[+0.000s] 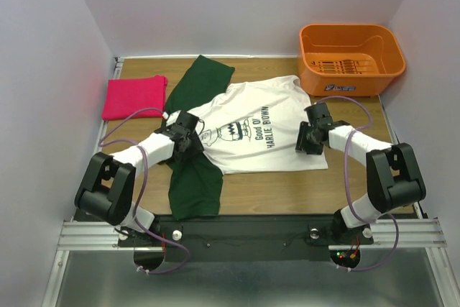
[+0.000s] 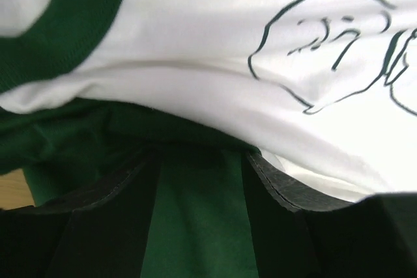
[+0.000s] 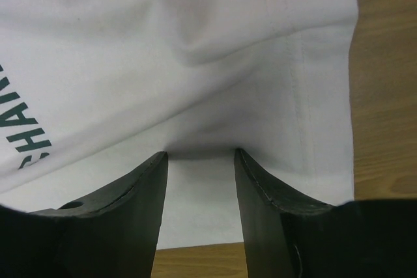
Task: Fold and stack the t-shirts
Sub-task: Flatten the tshirt out
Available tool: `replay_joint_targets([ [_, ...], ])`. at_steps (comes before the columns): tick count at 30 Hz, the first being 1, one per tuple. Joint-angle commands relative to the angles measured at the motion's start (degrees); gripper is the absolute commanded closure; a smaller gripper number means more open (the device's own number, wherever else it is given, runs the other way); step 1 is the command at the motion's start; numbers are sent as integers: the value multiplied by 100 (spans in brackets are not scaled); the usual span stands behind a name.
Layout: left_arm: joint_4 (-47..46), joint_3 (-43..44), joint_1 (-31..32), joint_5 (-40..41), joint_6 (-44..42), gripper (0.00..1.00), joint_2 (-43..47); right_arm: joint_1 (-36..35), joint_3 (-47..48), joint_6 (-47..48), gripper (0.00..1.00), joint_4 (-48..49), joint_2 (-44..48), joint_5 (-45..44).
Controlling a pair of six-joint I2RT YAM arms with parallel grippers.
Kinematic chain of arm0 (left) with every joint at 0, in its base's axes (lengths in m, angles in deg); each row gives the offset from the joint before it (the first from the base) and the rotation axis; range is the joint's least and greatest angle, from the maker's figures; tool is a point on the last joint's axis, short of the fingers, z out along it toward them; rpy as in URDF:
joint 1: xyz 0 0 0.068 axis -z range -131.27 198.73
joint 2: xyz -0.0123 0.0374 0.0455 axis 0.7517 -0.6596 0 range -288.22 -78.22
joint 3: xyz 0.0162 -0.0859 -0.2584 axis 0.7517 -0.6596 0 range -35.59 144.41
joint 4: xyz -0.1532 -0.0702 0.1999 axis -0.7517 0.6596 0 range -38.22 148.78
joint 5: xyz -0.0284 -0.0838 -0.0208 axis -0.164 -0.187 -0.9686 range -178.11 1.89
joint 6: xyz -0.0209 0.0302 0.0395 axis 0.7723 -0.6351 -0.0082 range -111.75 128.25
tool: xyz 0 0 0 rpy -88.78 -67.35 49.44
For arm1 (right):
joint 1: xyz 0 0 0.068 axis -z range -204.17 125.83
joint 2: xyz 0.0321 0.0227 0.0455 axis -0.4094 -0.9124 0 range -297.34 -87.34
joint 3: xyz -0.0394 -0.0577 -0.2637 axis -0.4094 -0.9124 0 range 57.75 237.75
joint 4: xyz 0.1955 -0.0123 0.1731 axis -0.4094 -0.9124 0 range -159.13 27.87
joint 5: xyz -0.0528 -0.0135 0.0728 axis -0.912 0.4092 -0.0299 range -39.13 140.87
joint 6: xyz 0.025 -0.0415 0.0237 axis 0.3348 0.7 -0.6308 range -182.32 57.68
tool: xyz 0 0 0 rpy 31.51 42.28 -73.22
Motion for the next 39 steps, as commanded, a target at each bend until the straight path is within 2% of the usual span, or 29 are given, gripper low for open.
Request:
replay_joint_targets([
  [1, 65, 406, -226, 368, -417, 34, 47, 116, 309, 126, 48, 211, -163, -274],
  [6, 730, 706, -455, 246, -576, 25, 301, 125, 450, 117, 43, 106, 239, -11],
  [8, 978, 566, -464, 193, -497, 24, 791, 125, 337, 47, 41, -87, 633, 25],
  [12, 1629, 179, -447, 342, -207, 24, 1619, 160, -15, -155, 35, -492, 1040, 16],
  [17, 2130, -216, -455, 316, 13, 24, 1954, 450, -454, -410, 29, -966, 1620, -168],
  [23, 2139, -508, -455, 341, 242, 25, 1972, 1065, -754, -375, 26, -1151, 1954, 69],
  [29, 2174, -464, -394, 333, 137, 25, 1761, 1224, -719, -550, 25, -1178, 1893, 314],
  [32, 2140, -341, -394, 386, -21, 27, 1393, 1277, -754, -621, 25, -1160, 1761, 359],
  [39, 1902, -340, -385, 237, -180, 38, 1155, 1277, -780, -428, 27, -1134, 1823, 236],
])
